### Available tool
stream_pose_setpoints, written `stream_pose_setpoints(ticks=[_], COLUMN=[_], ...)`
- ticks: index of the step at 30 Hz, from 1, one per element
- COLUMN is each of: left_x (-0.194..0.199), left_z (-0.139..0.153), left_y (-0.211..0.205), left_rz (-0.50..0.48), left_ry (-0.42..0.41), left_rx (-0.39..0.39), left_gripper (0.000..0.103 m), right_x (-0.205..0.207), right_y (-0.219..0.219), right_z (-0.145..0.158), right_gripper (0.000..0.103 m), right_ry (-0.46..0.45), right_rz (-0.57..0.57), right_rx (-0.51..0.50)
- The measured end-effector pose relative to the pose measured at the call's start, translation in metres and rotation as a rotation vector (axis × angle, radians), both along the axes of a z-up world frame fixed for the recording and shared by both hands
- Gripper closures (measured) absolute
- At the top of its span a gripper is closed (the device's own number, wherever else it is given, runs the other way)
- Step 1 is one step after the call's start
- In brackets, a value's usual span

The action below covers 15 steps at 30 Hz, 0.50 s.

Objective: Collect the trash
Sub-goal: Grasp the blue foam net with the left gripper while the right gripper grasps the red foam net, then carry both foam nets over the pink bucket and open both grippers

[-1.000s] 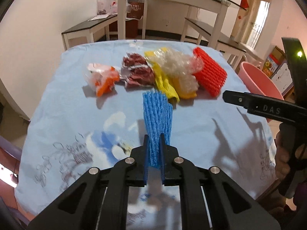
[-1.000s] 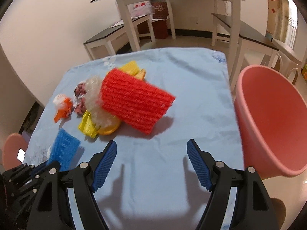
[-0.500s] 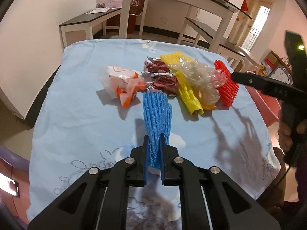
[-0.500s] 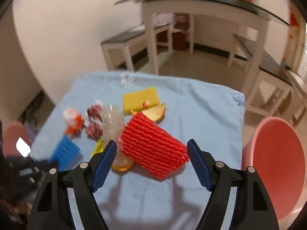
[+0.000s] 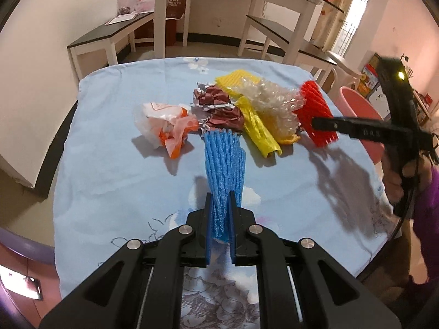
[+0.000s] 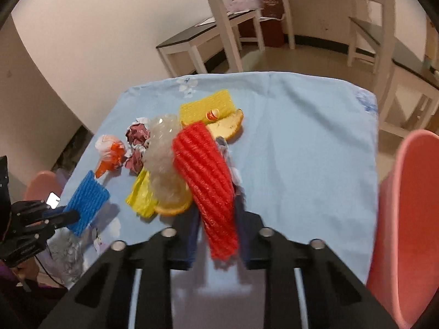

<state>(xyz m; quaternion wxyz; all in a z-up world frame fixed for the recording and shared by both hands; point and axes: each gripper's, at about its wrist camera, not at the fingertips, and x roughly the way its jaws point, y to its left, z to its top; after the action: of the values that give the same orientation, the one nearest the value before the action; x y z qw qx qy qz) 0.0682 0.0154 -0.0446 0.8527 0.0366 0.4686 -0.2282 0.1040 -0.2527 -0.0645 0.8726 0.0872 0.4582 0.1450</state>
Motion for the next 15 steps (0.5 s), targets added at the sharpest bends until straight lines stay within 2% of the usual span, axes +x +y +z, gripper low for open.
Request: stream_pose_setpoints(ticks=[9, 15], left_x=[-0.014, -0.025], left_z=[0.015, 0.038], left_y=[-0.013, -0.05], left_rz=[0.084, 0.128], left_ry=[-0.026, -0.108], left_rx=[-0.104, -0.12], left_gripper=[0.094, 0.094], right_x=[-0.056, -0.086], right_y=[-0.005, -0.026], right_z=[0.049, 0.057], right_gripper=[0.084, 0.083], right_ry=[-0.127, -0.187], right_rz=[-0.074, -0.143], right_rx=[0.003, 0.038])
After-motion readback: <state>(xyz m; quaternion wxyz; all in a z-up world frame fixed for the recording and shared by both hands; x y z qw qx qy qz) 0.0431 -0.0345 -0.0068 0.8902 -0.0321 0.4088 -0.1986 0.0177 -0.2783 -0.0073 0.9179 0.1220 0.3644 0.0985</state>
